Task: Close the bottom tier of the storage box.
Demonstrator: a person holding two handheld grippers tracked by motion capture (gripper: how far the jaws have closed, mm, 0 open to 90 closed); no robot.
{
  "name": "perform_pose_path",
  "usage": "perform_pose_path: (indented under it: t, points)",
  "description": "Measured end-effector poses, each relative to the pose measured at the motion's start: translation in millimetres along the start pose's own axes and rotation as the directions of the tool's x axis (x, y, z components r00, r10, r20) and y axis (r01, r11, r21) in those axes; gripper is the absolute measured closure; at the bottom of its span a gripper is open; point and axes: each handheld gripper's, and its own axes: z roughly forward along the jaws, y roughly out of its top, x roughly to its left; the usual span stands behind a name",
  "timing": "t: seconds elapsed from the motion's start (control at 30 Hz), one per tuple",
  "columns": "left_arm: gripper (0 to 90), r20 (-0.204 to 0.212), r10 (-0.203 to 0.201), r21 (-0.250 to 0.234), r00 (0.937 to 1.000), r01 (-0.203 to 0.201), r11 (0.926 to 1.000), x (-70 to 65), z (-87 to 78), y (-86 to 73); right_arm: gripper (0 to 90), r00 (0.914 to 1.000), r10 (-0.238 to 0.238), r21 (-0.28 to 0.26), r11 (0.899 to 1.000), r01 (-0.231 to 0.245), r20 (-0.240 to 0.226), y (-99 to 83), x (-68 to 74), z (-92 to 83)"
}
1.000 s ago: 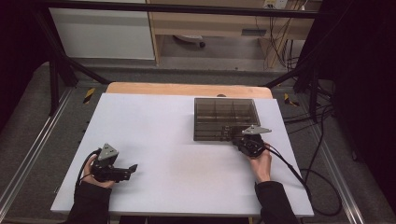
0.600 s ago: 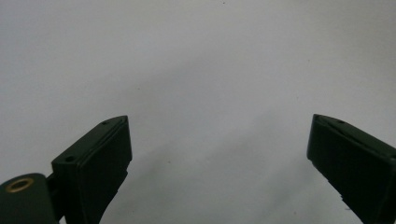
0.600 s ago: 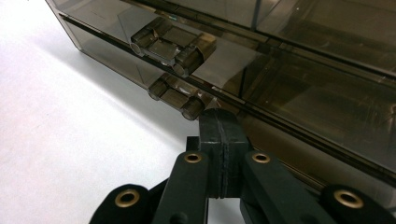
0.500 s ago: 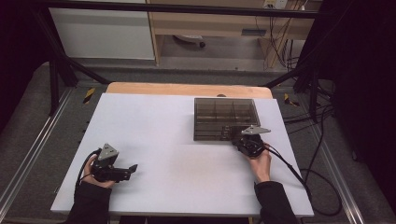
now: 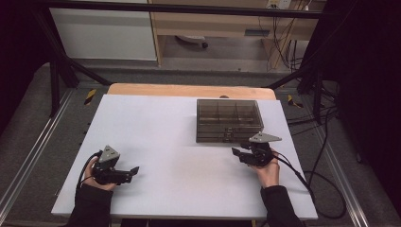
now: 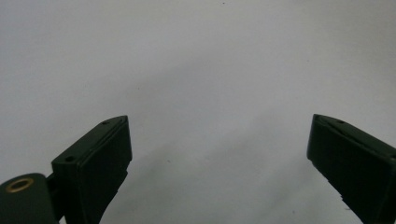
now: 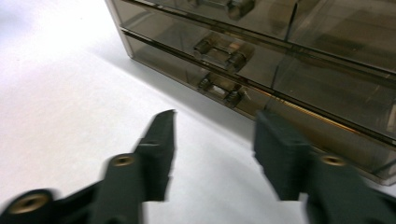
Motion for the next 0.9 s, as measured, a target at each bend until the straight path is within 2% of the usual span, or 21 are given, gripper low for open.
perform_pose_path:
  t: [0.13, 0.23, 0.37, 0.57, 0.8, 0.9]
  points:
    - [6.6, 0.002, 0.001, 0.000, 1.0000, -0.001, 1.0000, -0.6, -0.3, 0.2, 26.9, 0.9997, -0.001, -0.006, 1.000, 0.001, -0.026, -3.7, 4.7, -8.1]
    - [6.6, 0.003, -0.002, 0.002, 1.0000, 0.002, 1.0000, -0.9, 0.3, 0.0, 15.3, 0.9991, 0.019, -0.005, 1.000, -0.019, -0.038, -7.0, 4.7, -12.8]
    - [6.6, 0.004, -0.001, 0.001, 1.0000, 0.001, 1.0000, -1.1, -0.2, 0.0, 5.6, 0.9989, 0.021, 0.000, 1.000, -0.021, -0.042, -14.1, 2.0, -16.9]
    - [6.5, 0.007, -0.001, 0.001, 1.0000, 0.001, 1.0000, -1.5, 0.2, -0.3, 0.5, 0.9988, 0.014, 0.016, 1.000, -0.013, -0.047, -25.2, 0.7, -23.7]
    - [6.4, 0.010, 0.007, 0.004, 0.9999, -0.007, 1.0000, -2.7, -0.1, -0.2, 0.3, 0.9982, 0.018, 0.003, 1.000, -0.018, -0.058, -39.2, -5.5, -35.2]
    - [6.4, 0.011, 0.008, 0.006, 0.9999, -0.008, 0.9999, -2.8, -0.1, -0.4, 0.2, 0.9988, 0.013, -0.002, 1.000, -0.013, -0.048, -44.9, -9.5, -39.4]
